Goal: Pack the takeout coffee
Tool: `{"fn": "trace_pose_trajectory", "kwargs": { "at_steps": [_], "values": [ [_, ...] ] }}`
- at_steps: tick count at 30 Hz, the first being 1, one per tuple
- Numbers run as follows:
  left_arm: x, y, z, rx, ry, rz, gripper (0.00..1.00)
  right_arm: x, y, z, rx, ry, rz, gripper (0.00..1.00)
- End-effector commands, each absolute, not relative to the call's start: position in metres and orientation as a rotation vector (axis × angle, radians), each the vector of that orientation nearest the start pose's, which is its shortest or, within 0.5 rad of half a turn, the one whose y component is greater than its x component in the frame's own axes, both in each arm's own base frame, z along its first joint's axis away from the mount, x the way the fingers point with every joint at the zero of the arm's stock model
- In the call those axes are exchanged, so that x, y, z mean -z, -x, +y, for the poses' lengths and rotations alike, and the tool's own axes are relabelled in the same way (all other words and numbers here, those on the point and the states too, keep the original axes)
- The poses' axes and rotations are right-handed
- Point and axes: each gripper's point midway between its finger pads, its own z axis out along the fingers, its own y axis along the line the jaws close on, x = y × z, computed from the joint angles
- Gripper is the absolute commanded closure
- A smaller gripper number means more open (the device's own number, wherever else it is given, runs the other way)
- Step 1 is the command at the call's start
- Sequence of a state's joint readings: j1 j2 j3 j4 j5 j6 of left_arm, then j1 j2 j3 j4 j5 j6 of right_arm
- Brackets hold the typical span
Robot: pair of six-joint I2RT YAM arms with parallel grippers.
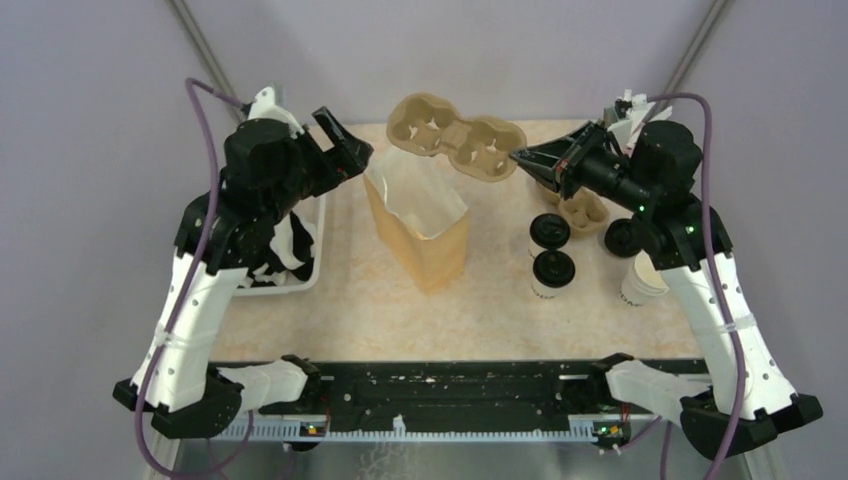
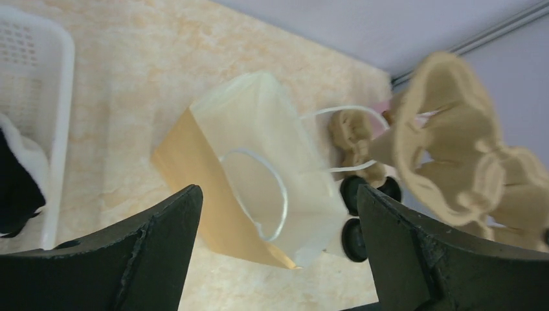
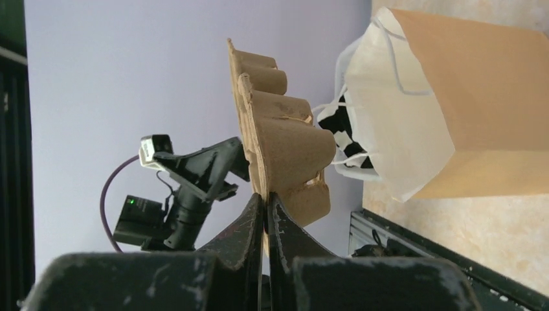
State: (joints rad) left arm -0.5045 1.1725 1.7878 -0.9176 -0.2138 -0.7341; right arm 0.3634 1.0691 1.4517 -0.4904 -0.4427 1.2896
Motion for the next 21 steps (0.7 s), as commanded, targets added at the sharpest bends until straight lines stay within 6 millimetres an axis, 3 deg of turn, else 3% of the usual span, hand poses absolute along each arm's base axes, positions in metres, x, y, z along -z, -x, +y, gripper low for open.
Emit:
{"fn": "trace_pose_trajectory", "kwargs": {
  "at_steps": [1, 8, 11, 15, 21],
  "values": [
    [-0.396, -0.294, -0.147, 0.495, 0.252, 2.048, 0.07, -0.453, -0.251, 0.208, -1.481, -0.713, 1.912, 1.0],
    [-0.387, -0.308, -0.157, 0.506, 0.169, 2.005, 0.26, -0.445, -0.24, 0.227, -1.45, -0.771, 1.994, 1.0],
    [-0.382, -0.312, -0.162, 0.528, 0.148, 2.006, 0.43, -0.441, -0.236, 0.235, -1.447, -0.807, 2.012, 1.0],
    [-0.376, -0.313, -0.165, 0.578, 0.174, 1.976, 0.58, -0.433, -0.236, 0.241, -1.434, -0.883, 2.018, 1.0],
    [-0.364, -0.301, -0.173, 0.723, 0.27, 1.956, 0.84, -0.418, -0.237, 0.26, -1.418, -0.965, 2.06, 1.0]
  ]
}}
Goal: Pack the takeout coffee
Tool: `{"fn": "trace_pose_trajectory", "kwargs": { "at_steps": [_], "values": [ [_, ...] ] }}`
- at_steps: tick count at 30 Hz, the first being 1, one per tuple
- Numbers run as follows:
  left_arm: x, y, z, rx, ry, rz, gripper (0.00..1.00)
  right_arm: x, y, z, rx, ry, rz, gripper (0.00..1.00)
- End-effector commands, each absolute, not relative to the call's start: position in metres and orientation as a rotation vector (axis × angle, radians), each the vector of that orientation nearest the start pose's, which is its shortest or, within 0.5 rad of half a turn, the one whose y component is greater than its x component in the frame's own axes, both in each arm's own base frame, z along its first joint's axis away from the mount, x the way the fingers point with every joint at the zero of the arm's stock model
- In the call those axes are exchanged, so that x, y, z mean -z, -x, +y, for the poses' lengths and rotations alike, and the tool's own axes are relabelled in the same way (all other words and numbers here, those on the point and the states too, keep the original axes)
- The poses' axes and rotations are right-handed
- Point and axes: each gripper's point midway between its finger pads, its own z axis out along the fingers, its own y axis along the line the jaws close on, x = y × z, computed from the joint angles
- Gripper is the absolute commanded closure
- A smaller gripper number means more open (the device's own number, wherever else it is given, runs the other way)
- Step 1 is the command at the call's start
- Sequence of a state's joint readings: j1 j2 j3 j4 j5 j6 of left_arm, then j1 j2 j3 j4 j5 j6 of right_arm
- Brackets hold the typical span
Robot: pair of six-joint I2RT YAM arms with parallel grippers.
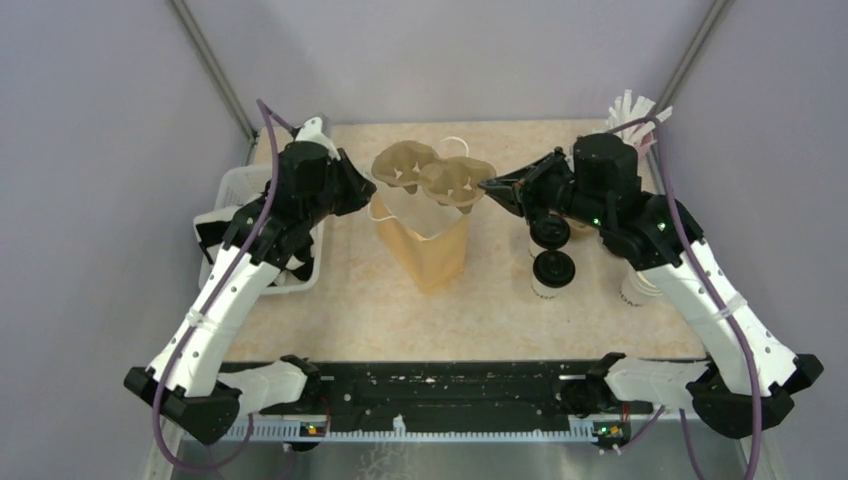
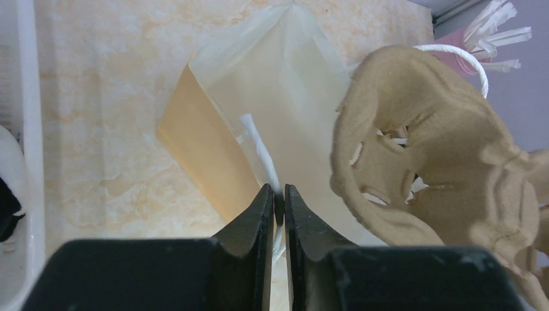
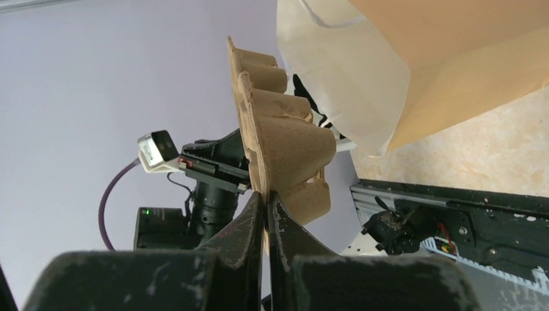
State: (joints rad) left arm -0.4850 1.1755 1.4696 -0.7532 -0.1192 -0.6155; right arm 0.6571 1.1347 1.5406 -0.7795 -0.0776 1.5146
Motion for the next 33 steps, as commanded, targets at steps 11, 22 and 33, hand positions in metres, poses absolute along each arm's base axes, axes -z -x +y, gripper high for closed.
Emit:
{"fn": "trace_pose_trajectory", "kwargs": {
  "at_steps": [11, 22, 33],
  "values": [
    [-0.339, -0.285, -0.168, 0.828, 0.484, 1.956, 1.0, -0.412, -0.257, 0.266, -1.249, -1.049, 1.984, 1.0],
    [-0.314, -0.277, -0.168, 0.899, 0.597, 1.957, 1.0, -0.399, -0.269, 0.286, -1.118, -1.072, 2.051, 1.0],
    [-0.311, -0.274, -0.167, 0.893, 0.585, 1.965, 1.0, -0.37, -0.267, 0.295, -0.976, -1.147, 2.114, 1.0]
  ]
}}
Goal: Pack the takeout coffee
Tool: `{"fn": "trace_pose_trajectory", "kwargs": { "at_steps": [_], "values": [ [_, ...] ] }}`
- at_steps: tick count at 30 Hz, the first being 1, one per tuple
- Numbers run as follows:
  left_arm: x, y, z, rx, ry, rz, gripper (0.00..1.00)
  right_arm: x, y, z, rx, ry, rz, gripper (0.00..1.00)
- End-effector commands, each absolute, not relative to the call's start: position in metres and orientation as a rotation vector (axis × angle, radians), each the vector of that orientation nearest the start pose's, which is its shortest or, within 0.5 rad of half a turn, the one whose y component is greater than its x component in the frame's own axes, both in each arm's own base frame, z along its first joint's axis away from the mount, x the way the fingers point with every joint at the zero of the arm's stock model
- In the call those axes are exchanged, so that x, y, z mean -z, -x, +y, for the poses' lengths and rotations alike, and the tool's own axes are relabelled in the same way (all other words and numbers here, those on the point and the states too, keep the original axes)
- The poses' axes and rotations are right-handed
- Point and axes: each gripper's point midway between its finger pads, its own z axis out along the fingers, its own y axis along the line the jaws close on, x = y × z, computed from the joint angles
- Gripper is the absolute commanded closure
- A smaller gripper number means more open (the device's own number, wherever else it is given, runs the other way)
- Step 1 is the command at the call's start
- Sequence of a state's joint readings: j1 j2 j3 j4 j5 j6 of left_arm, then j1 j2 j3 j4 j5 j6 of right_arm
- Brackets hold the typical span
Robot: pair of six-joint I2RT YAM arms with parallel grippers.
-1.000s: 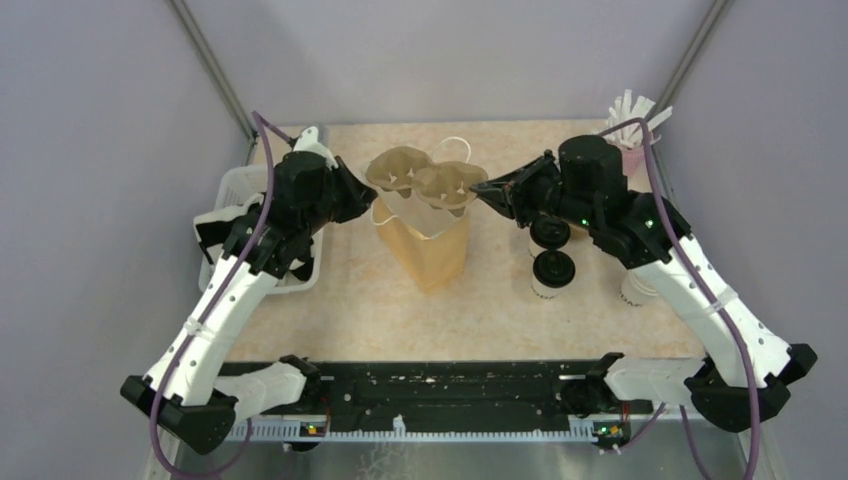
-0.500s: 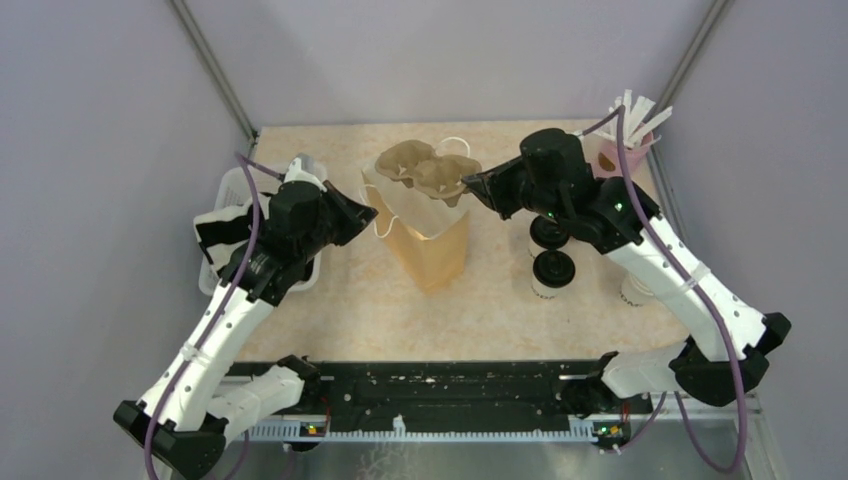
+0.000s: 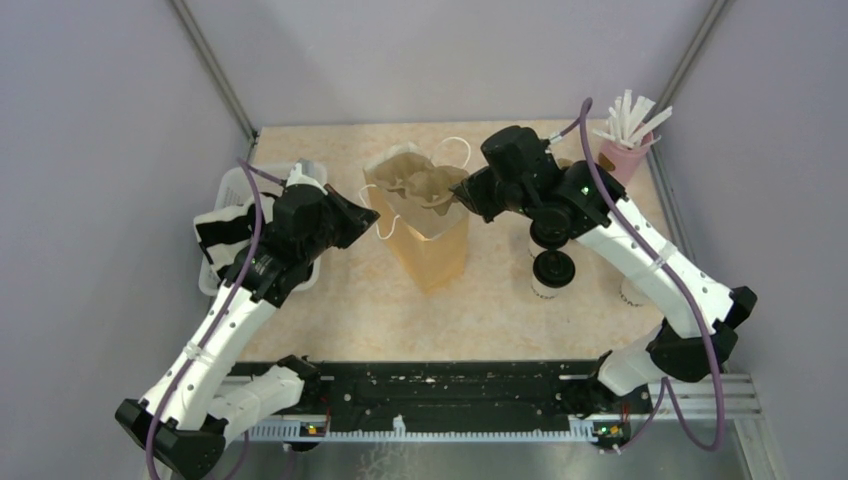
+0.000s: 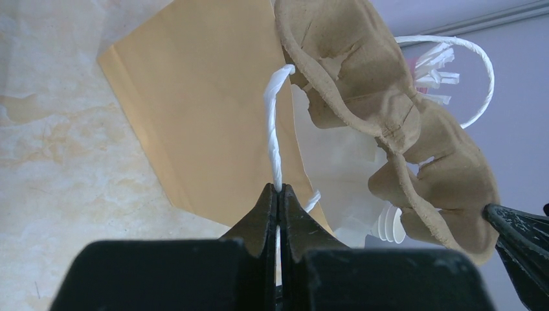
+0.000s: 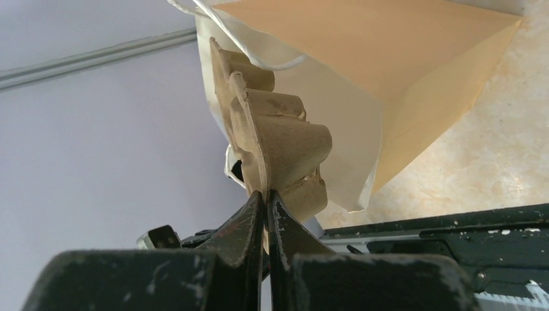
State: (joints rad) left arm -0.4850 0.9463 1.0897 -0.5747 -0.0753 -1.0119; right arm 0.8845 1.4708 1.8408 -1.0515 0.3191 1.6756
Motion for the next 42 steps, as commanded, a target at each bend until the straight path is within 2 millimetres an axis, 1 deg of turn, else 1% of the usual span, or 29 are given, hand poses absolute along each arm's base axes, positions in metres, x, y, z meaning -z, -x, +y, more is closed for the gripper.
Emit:
{"fn": "trace_pose_trajectory", "kwargs": {
  "at_steps": [1, 6, 13, 15, 17, 20, 22, 29, 31, 35, 38, 42],
  "values": [
    [-0.31, -0.274, -0.168, 0.895, 0.583, 1.969, 1.0, -0.368, -0.268, 0.296, -0.971, -1.152, 2.111, 1.0],
    [-0.306, -0.271, -0.168, 0.898, 0.577, 1.983, 1.0, -0.36, -0.273, 0.304, -0.967, -1.186, 2.1, 1.0],
    [-0.309, -0.269, -0.163, 0.882, 0.588, 1.974, 1.0, -0.366, -0.276, 0.312, -0.95, -1.168, 2.079, 1.0],
    [-0.309, -0.268, -0.164, 0.888, 0.585, 1.977, 1.0, -0.362, -0.276, 0.314, -0.902, -1.155, 2.099, 1.0],
    [-0.311, -0.267, -0.164, 0.89, 0.584, 1.973, 1.0, -0.364, -0.274, 0.313, -0.845, -1.133, 2.105, 1.0],
    [-0.312, -0.267, -0.162, 0.878, 0.579, 1.967, 1.0, -0.367, -0.268, 0.3, -0.724, -1.12, 2.113, 1.0],
    [-0.312, -0.266, -0.16, 0.864, 0.581, 1.967, 1.0, -0.366, -0.263, 0.294, -0.69, -1.125, 2.12, 1.0],
    [-0.312, -0.265, -0.158, 0.855, 0.575, 1.963, 1.0, -0.356, -0.251, 0.285, -0.698, -1.126, 2.14, 1.0],
    [-0.313, -0.266, -0.159, 0.859, 0.573, 1.965, 1.0, -0.354, -0.248, 0.288, -0.722, -1.12, 2.153, 1.0],
    [-0.314, -0.266, -0.164, 0.883, 0.559, 1.971, 1.0, -0.349, -0.247, 0.292, -0.712, -1.102, 2.179, 1.0],
    [-0.314, -0.267, -0.166, 0.893, 0.555, 1.975, 1.0, -0.355, -0.246, 0.298, -0.719, -1.047, 2.197, 1.0],
    [-0.314, -0.268, -0.168, 0.91, 0.565, 1.967, 1.0, -0.375, -0.245, 0.292, -0.731, -0.957, 2.169, 1.0]
  ]
}}
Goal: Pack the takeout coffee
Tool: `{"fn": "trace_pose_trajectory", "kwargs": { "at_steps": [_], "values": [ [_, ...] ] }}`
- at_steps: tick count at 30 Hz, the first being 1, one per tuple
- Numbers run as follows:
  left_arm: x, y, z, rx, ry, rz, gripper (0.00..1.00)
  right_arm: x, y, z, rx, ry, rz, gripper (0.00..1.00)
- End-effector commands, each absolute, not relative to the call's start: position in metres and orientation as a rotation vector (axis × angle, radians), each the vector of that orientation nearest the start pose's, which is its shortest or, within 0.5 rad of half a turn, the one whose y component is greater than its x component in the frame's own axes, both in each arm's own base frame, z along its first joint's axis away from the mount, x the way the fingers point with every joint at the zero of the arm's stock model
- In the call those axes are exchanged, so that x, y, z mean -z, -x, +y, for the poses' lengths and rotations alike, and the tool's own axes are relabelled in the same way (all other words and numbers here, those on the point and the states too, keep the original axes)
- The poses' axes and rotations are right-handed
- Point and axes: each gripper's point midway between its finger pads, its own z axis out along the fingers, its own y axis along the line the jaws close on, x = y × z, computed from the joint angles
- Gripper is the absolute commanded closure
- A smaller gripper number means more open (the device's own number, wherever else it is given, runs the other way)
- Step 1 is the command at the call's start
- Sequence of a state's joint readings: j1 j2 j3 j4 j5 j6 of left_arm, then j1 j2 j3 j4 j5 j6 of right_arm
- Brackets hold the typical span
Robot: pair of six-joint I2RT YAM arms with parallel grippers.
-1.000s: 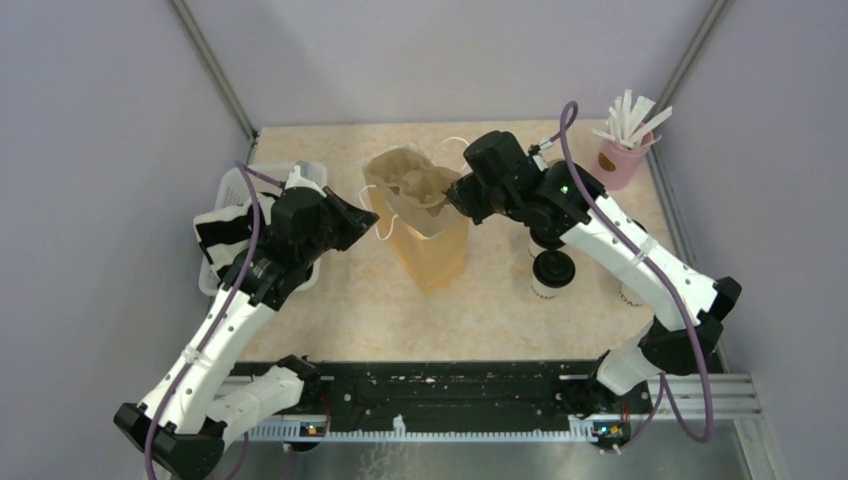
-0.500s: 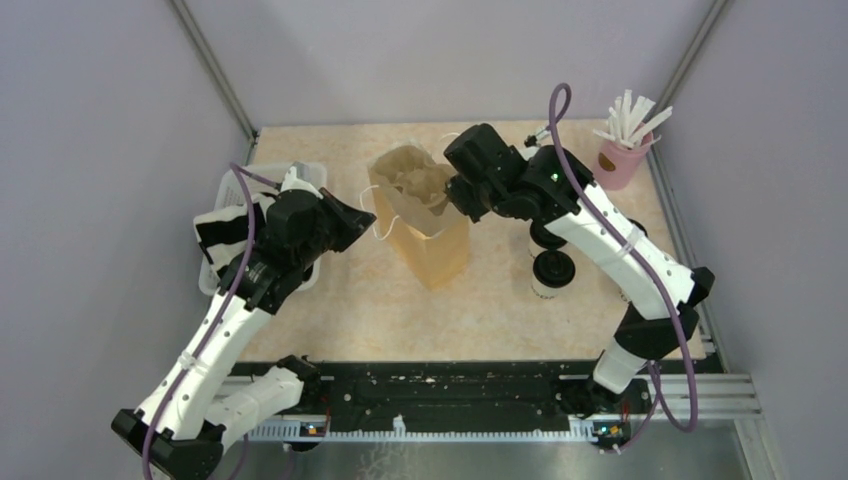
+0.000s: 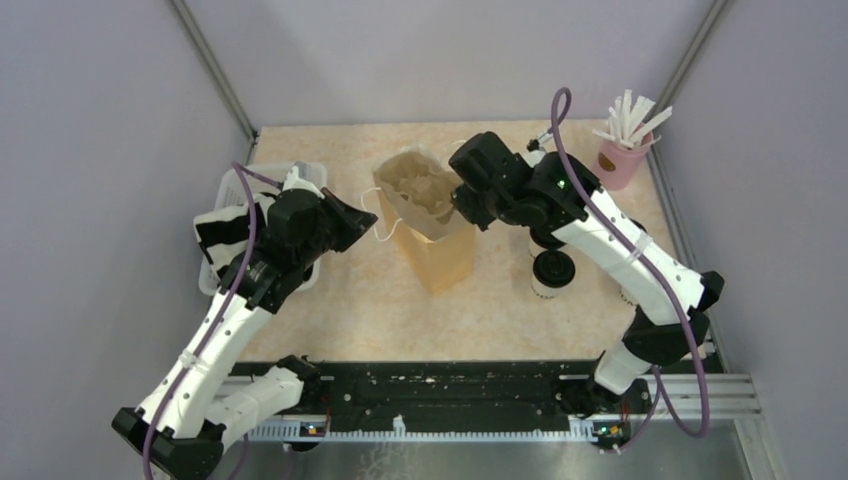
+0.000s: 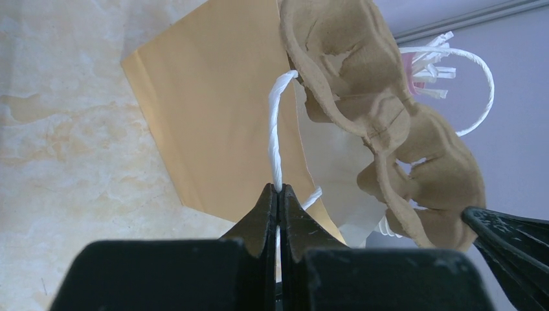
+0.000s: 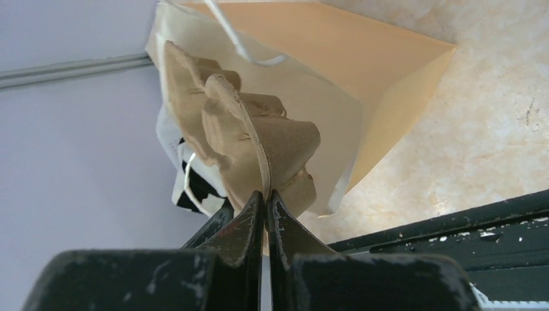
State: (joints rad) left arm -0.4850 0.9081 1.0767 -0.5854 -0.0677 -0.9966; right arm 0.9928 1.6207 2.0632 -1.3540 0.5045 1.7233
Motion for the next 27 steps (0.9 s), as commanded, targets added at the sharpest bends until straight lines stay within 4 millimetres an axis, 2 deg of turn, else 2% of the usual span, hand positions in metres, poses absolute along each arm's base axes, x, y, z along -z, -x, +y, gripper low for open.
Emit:
{"fn": "trace_pose_trajectory", "kwargs": {
  "at_steps": [1, 3, 6, 8, 11, 15, 18, 21, 27],
  "values": [
    [-0.313, -0.268, -0.168, 0.914, 0.571, 1.967, 1.0, -0.381, -0.245, 0.293, -0.754, -0.932, 2.161, 1.0],
    [-0.311, -0.269, -0.169, 0.92, 0.58, 1.971, 1.0, -0.384, -0.24, 0.288, -0.761, -0.925, 2.169, 1.0],
    [-0.31, -0.27, -0.169, 0.921, 0.595, 1.969, 1.0, -0.374, -0.233, 0.273, -0.681, -0.953, 2.197, 1.0],
    [-0.313, -0.271, -0.17, 0.932, 0.598, 1.959, 1.0, -0.366, -0.231, 0.27, -0.652, -0.957, 2.212, 1.0],
    [-0.314, -0.273, -0.173, 0.945, 0.602, 1.96, 1.0, -0.363, -0.232, 0.272, -0.649, -0.956, 2.217, 1.0],
    [-0.315, -0.271, -0.175, 0.971, 0.612, 1.961, 1.0, -0.356, -0.238, 0.262, -0.577, -0.972, 2.212, 1.0],
    [-0.312, -0.269, -0.178, 0.996, 0.622, 1.973, 1.0, -0.35, -0.248, 0.275, -0.653, -0.983, 2.216, 1.0],
    [-0.308, -0.263, -0.185, 1.045, 0.616, 2.003, 1.0, -0.361, -0.264, 0.296, -0.802, -0.98, 2.145, 1.0],
    [-0.3, -0.256, -0.19, 1.084, 0.633, 2.036, 1.0, -0.364, -0.285, 0.316, -0.884, -1.013, 2.094, 1.0]
  ]
}}
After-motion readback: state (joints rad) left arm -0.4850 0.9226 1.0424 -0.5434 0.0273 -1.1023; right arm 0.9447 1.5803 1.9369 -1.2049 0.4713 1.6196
